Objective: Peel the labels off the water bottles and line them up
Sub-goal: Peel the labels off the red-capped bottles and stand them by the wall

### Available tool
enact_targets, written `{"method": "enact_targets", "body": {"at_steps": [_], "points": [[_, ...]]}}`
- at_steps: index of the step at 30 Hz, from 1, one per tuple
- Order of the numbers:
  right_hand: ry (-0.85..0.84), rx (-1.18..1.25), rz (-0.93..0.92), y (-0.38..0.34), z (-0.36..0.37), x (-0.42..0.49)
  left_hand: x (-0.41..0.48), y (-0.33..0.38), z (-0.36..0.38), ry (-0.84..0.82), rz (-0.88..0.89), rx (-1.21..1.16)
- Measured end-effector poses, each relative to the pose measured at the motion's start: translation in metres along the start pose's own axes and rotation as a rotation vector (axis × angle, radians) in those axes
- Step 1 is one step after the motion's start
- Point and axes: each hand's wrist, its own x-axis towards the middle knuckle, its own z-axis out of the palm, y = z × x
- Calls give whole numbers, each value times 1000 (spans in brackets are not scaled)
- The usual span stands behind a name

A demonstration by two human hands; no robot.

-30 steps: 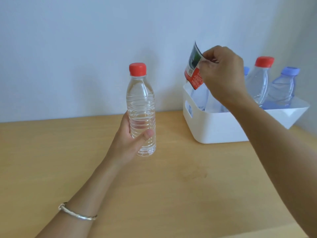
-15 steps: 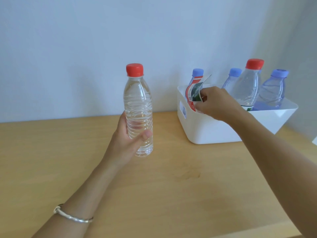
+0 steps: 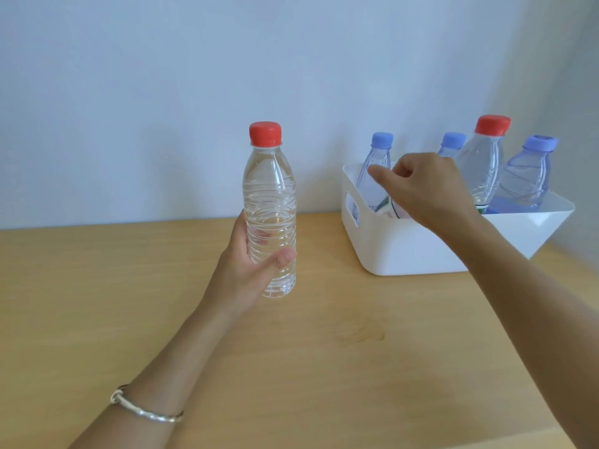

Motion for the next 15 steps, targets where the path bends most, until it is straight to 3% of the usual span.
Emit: {"method": "enact_targets", "body": {"at_steps": [1, 3, 6, 8, 15], "points": [[44, 58, -30, -5, 1, -2, 0, 0, 0, -3, 1, 0], [-23, 237, -91, -21, 5, -10, -1, 0, 0, -11, 2, -5], [-347, 453, -158, -51, 20, -26, 0, 1, 0, -28, 13, -4], [-472, 529, -183, -67, 35, -35, 0, 2, -2, -63, 19, 11], [-395, 576, -199, -80, 64, -48, -2, -2, -6, -74, -25, 50]]}}
